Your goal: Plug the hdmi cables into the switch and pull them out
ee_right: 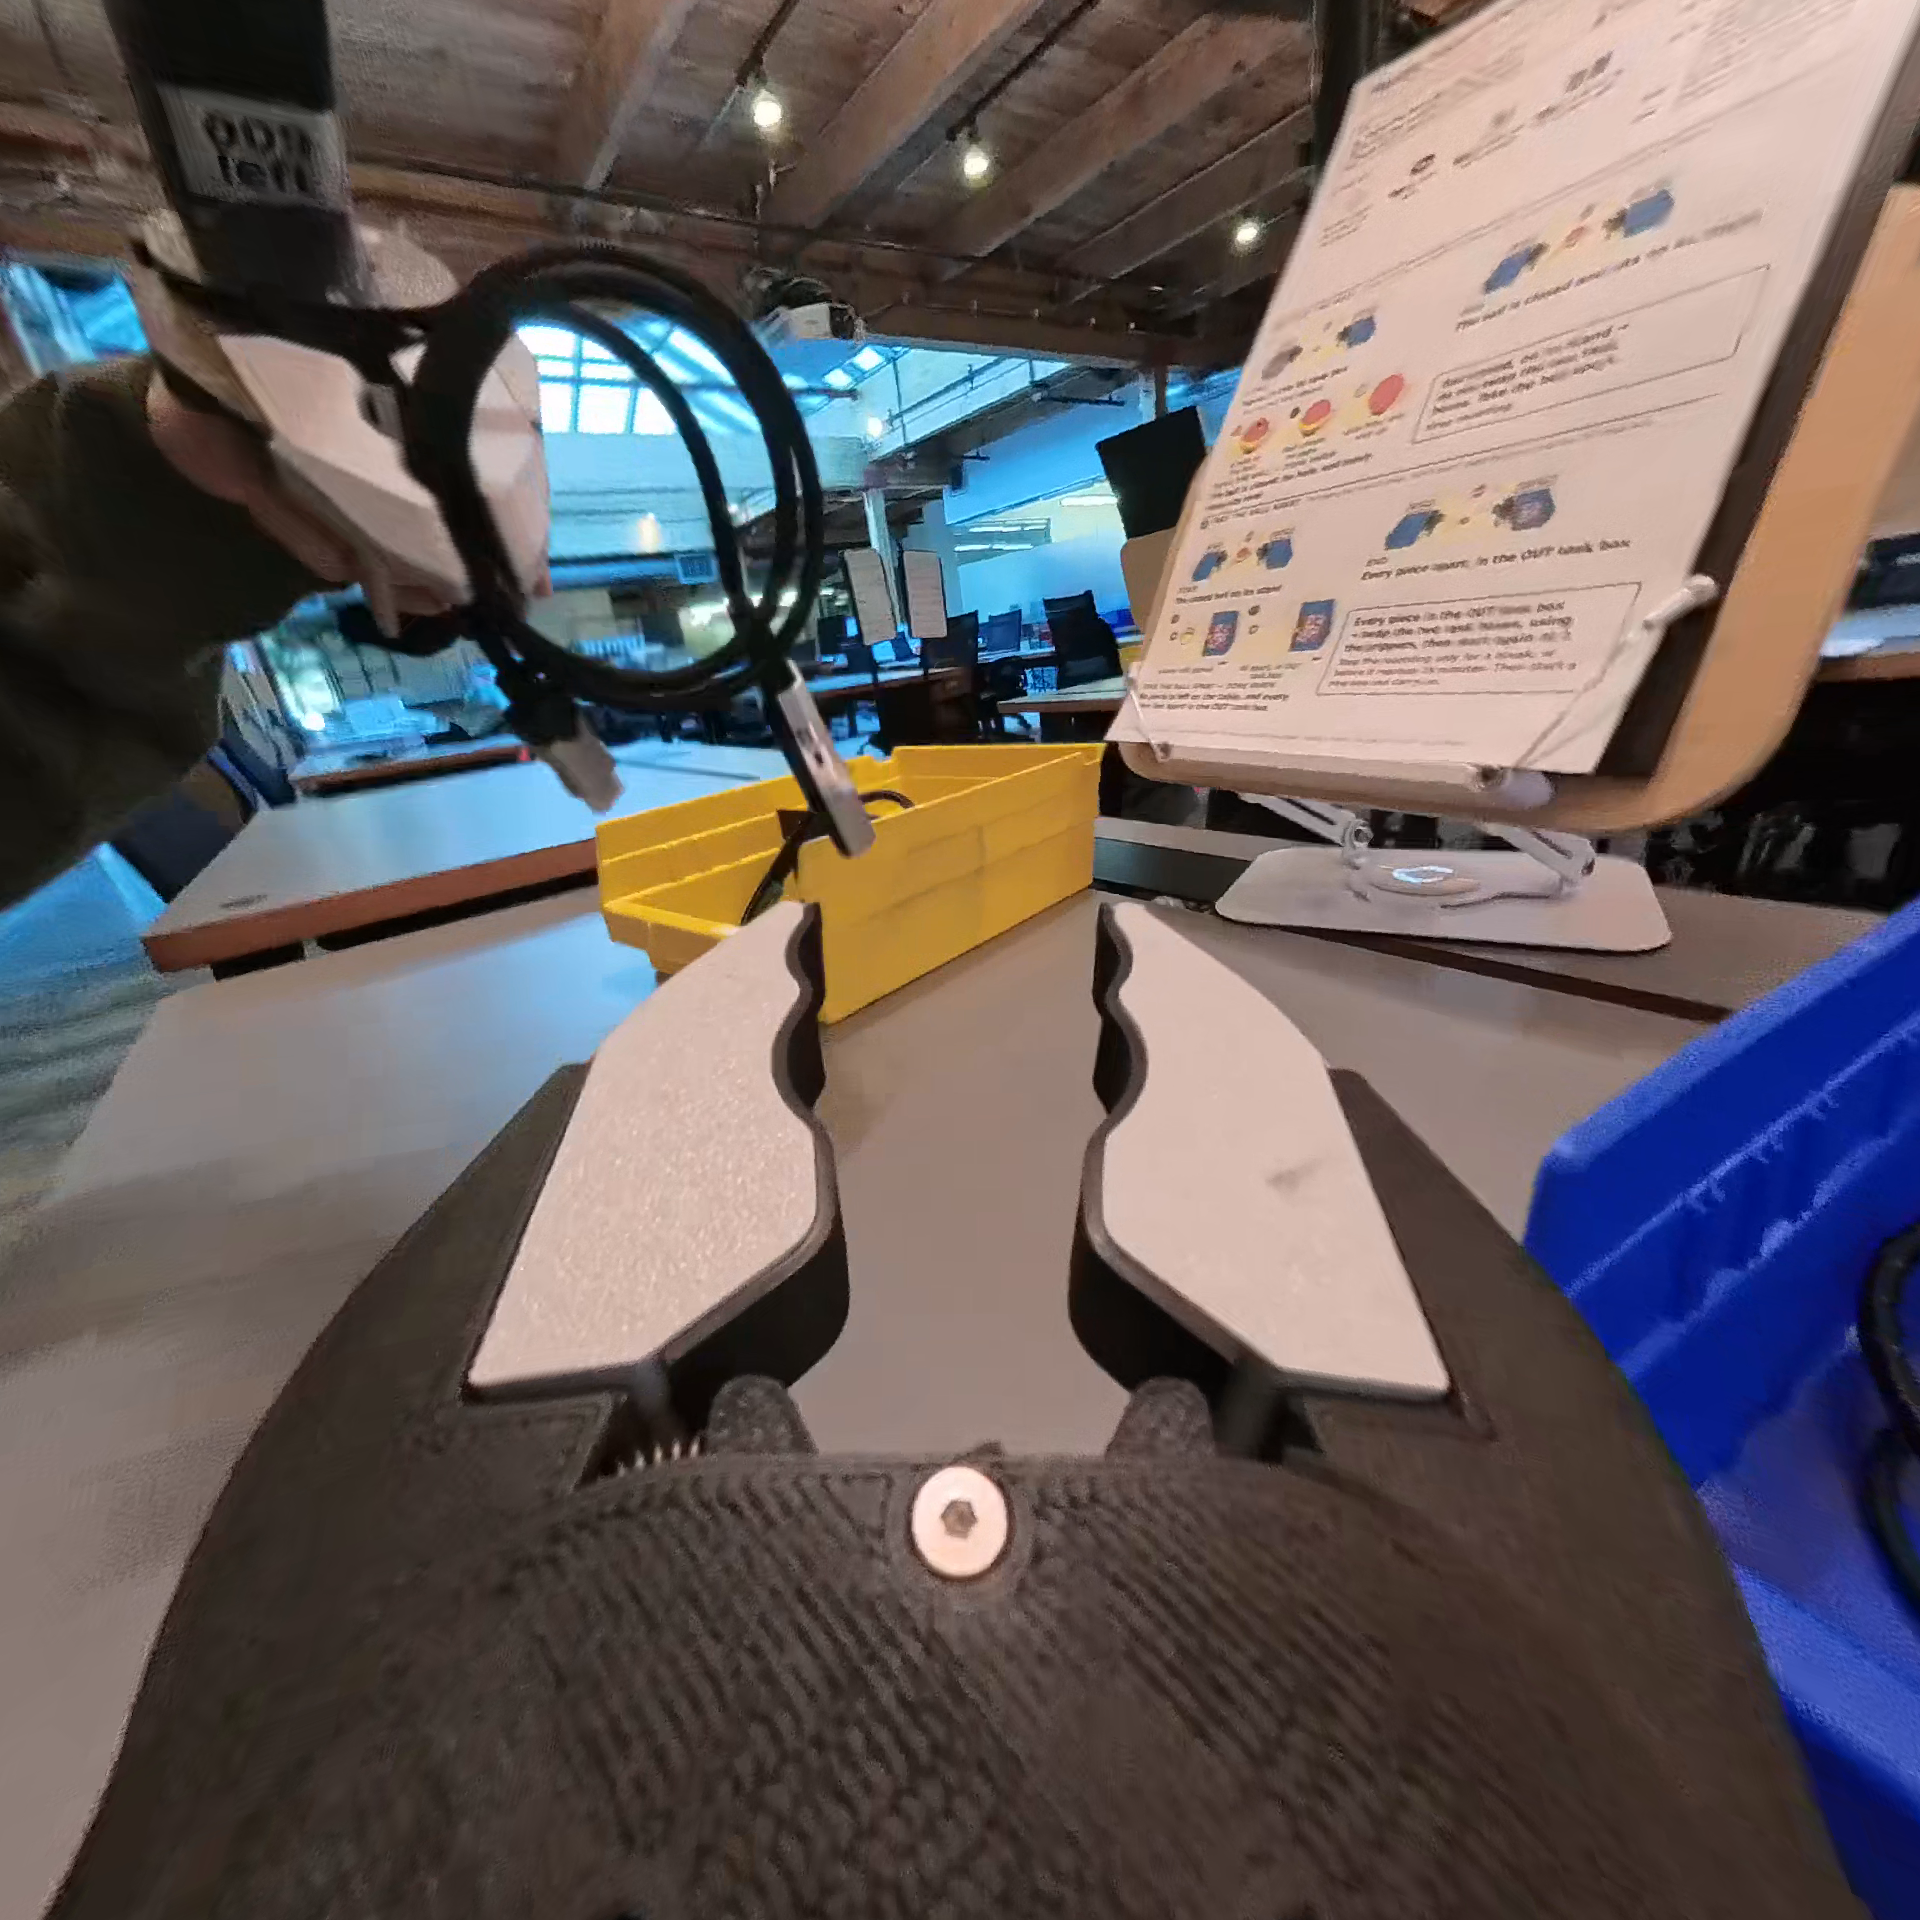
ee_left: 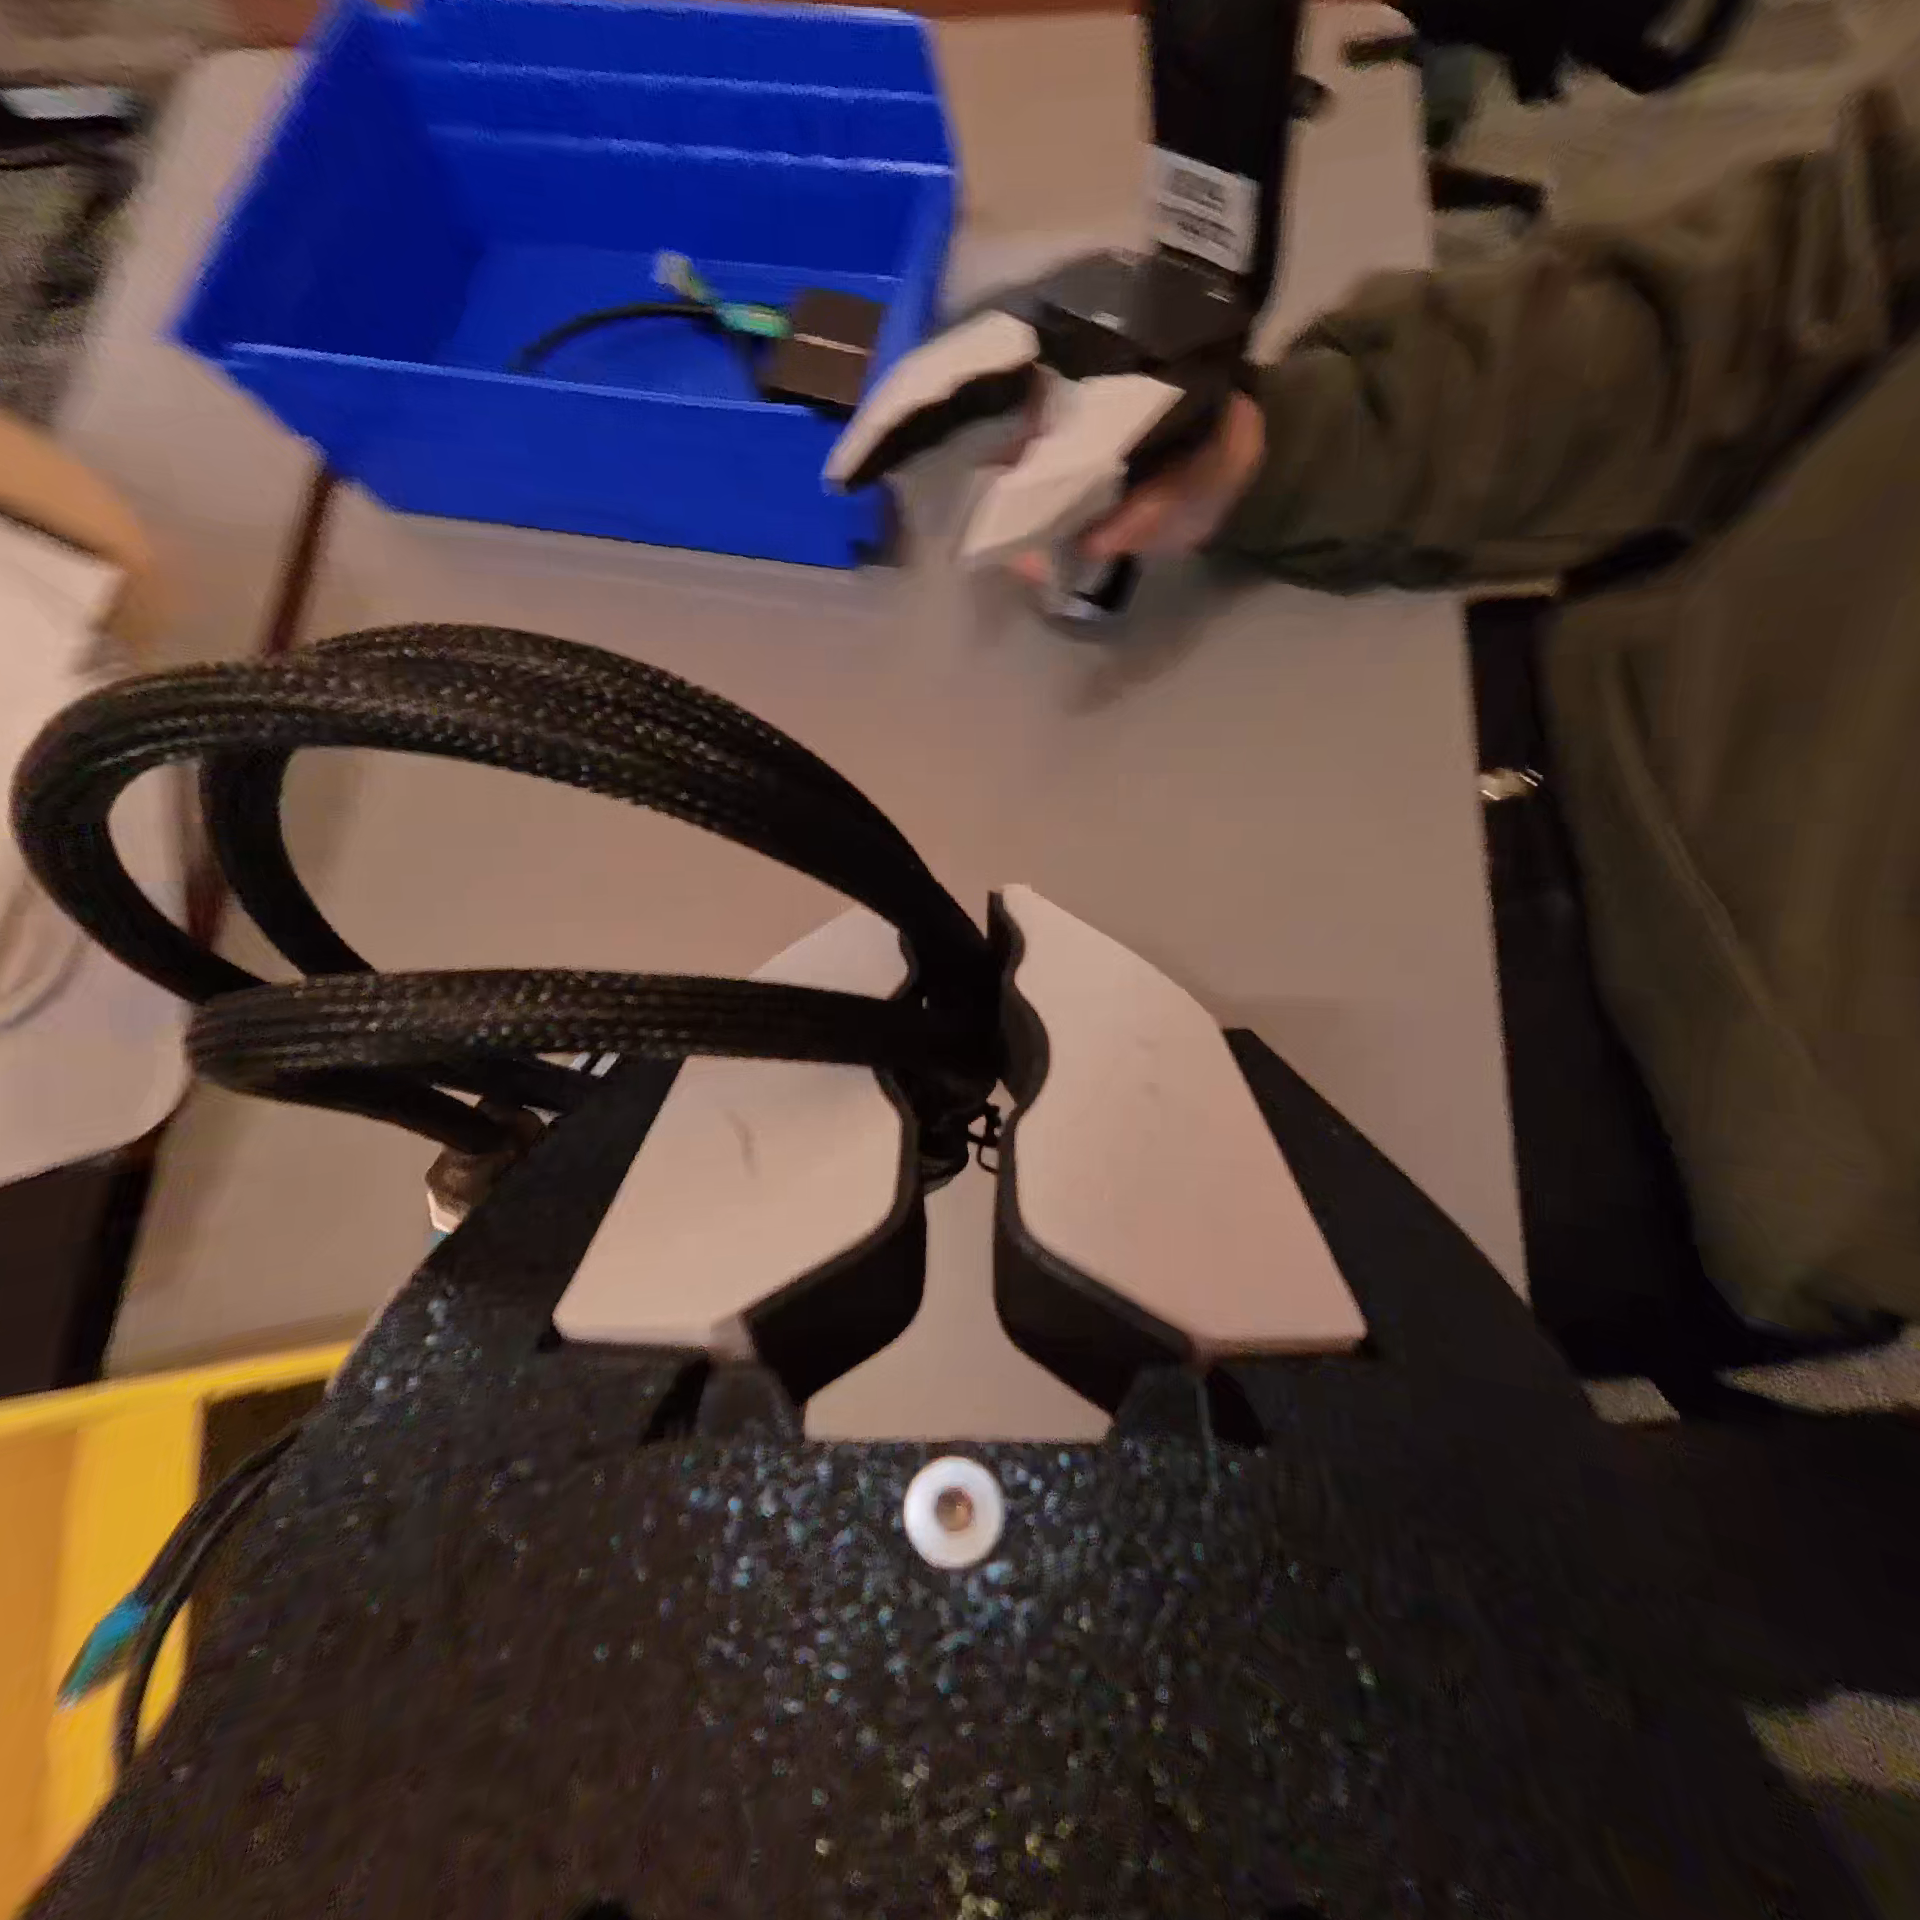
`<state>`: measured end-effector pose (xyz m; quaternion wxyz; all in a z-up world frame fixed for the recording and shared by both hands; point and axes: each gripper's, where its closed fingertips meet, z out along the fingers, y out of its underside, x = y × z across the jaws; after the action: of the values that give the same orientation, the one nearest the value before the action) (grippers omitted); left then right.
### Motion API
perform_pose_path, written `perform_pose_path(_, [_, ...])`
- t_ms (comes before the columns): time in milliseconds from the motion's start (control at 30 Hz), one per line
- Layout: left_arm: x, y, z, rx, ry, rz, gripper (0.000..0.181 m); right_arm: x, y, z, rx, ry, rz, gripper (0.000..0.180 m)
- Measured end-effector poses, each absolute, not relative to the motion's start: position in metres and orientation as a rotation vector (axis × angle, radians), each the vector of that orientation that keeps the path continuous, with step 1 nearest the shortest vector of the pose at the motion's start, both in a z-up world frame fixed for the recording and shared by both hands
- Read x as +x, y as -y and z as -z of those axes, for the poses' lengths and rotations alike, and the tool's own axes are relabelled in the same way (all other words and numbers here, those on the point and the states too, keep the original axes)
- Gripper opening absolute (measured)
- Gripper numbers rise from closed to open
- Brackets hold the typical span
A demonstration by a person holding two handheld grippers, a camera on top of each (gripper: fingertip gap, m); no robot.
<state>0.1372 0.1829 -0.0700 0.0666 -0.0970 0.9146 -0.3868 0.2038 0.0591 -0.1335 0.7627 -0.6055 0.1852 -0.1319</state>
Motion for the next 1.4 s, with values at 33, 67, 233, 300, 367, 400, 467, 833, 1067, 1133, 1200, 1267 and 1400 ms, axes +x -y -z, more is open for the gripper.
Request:
perform_pose_path(33, [0.125, -0.174, 0.077, -0.222, -2.799, 1.159, 0.008, 0.199, -0.063, 0.133, -1.343, -0.368, 0.304, 0.052])
perform_pose_path(67, [0.114, -0.166, 0.084, -0.156, -2.835, 1.15, 0.008, 0.195, -0.068, 0.135, -1.375, -0.333, 0.315, 0.056])
perform_pose_path(233, [0.072, -0.133, 0.106, 0.087, -2.964, 1.149, 0.007, 0.171, -0.094, 0.146, -1.454, -0.229, 0.268, 0.075])
perform_pose_path(300, [0.056, -0.122, 0.111, 0.177, -3.017, 1.149, 0.007, 0.166, -0.102, 0.151, -1.476, -0.201, 0.303, 0.078])
perform_pose_path(367, [0.043, -0.111, 0.116, 0.255, -3.042, 1.141, 0.007, 0.157, -0.111, 0.155, -1.502, -0.166, 0.298, 0.082])
perform_pose_path(400, [0.038, -0.106, 0.118, 0.287, -3.046, 1.142, 0.008, 0.154, -0.114, 0.154, -1.491, -0.156, 0.303, 0.083])
perform_pose_path(467, [0.031, -0.099, 0.122, 0.341, -3.038, 1.12, 0.008, 0.142, -0.119, 0.152, -1.483, -0.097, 0.299, 0.072])
perform_pose_path(833, [0.029, -0.101, 0.127, 0.368, -2.951, 0.949, 0.007, 0.13, -0.106, 0.119, -1.316, -0.083, 0.135, 0.061])
perform_pose_path(1067, [0.018, -0.086, 0.145, 0.433, -3.006, 0.904, 0.008, 0.125, -0.12, 0.129, -1.432, -0.032, 0.314, 0.014])
perform_pose_path(1133, [0.028, -0.09, 0.152, 0.358, -2.985, 0.825, 0.01, 0.134, -0.113, 0.128, -1.419, -0.053, 0.385, 0.011])
perform_pose_path(1200, [0.031, -0.088, 0.152, 0.278, -2.961, 0.858, 0.013, 0.134, -0.108, 0.129, -1.438, 0.006, 0.388, 0.009])
perform_pose_path(1267, [0.033, -0.087, 0.149, 0.185, -2.931, 0.931, 0.016, 0.134, -0.1, 0.121, -1.403, 0.05, 0.417, 0.009])
perform_pose_path(1400, [0.019, -0.099, 0.149, 0.075, -2.998, 1.056, 0.056, 0.129, -0.088, 0.112, -1.384, 0.184, 0.511, 0.008])
